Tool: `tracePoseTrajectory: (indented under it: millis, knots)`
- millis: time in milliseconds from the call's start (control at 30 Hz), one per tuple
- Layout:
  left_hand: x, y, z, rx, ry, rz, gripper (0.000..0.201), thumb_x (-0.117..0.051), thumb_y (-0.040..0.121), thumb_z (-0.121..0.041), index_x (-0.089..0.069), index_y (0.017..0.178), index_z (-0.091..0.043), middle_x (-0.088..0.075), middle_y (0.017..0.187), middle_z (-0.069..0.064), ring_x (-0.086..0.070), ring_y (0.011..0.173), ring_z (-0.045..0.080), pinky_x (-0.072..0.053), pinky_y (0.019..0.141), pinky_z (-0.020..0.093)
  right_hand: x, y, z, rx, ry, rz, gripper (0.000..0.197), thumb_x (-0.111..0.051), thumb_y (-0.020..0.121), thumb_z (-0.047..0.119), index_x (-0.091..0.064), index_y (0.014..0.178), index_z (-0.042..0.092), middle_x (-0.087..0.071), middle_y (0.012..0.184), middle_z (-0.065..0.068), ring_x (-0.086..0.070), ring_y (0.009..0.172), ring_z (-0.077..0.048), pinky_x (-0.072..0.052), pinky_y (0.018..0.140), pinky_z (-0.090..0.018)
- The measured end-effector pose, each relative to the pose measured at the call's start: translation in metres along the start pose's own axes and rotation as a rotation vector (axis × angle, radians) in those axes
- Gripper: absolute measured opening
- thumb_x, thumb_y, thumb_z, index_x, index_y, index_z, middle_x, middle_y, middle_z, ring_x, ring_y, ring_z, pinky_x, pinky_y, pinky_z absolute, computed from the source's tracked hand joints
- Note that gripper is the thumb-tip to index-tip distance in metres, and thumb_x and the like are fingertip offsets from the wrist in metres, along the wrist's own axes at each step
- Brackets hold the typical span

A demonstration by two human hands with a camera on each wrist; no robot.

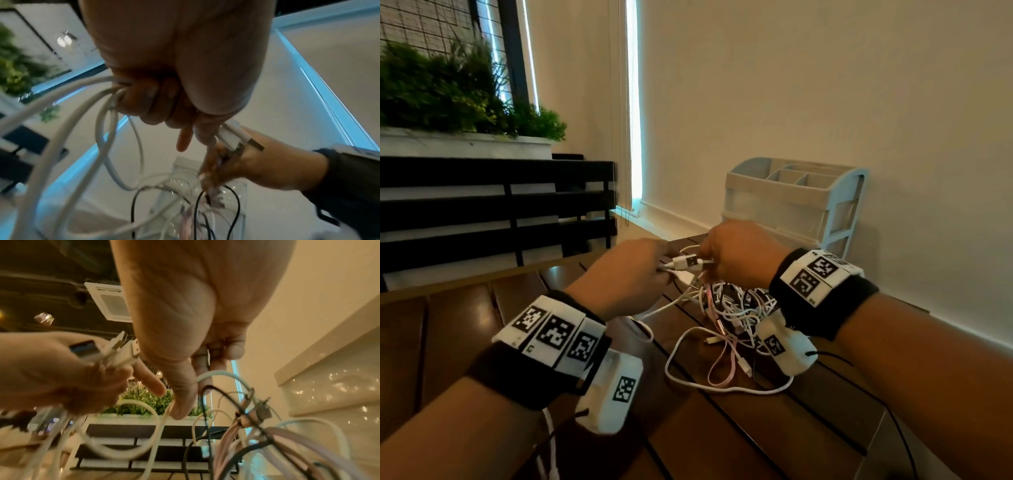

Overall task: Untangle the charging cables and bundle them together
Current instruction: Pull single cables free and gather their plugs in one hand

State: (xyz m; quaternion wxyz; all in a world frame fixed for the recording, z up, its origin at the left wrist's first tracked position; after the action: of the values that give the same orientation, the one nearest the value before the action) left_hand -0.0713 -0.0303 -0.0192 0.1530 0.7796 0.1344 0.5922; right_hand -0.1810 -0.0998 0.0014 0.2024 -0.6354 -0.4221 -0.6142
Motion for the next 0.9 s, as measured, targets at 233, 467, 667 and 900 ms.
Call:
tracePoseTrajectory:
  millis: [233,467,667,900]
  knots:
    - [-0.037,-0.003,0.024,0.062,0.224,0.239,0.015,-0.069,0.078,-0.044,-0.063,0.073,-0.030,-0.059,0.076,-0.007,-0.062,0.081,0.019,-0.049,0.066,0.031,0.001,0.002,-0.010,0.008,0.385,-0.054,0.018,-0.074,0.081,0.031,-0.067,0.082,0.014,-0.064,0.073,0.007,-0.056,0.067,-0.006,-0.043,0.063,-0.021]
    - [-0.001,-0.008,0.052,0.208,0.290,0.210,0.019,-0.067,0.083,-0.036,-0.063,0.069,-0.024,-0.061,0.074,-0.002,-0.055,0.066,0.013,-0.039,0.057,0.026,0.000,0.001,-0.046,-0.134,0.417,0.007,0.021,-0.075,0.080,0.035,-0.065,0.076,0.016,-0.055,0.059,0.011,-0.049,0.050,0.004,-0.035,0.053,-0.014]
    - [0.061,-0.015,0.079,0.411,0.085,-0.071,0.016,-0.069,0.083,-0.021,-0.069,0.067,-0.023,-0.062,0.068,0.001,-0.058,0.069,0.019,-0.039,0.058,0.028,-0.002,0.001,-0.074,-0.205,0.496,0.034,0.015,-0.064,0.090,0.027,-0.062,0.078,0.018,-0.067,0.072,0.001,-0.058,0.065,-0.007,-0.038,0.063,-0.023]
    - [0.077,-0.012,0.040,0.238,-0.145,-0.160,0.016,-0.070,0.085,-0.033,-0.066,0.084,-0.018,-0.064,0.075,0.003,-0.052,0.063,0.009,-0.035,0.052,0.025,0.029,0.014,-0.045,-0.081,0.240,-0.150,0.017,-0.066,0.089,0.032,-0.073,0.090,0.017,-0.051,0.064,0.014,-0.047,0.063,-0.006,-0.034,0.064,-0.024]
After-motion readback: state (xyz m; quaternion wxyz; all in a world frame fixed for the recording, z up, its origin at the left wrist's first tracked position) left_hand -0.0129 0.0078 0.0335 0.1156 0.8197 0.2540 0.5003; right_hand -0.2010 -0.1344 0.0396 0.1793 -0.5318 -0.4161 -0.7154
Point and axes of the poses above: each hand's wrist, its own y-axis towards the middle knuckle, its own x-axis out of the back of the hand, z = x × y, the point moved 6 cm from there along y, towards the middle knuckle
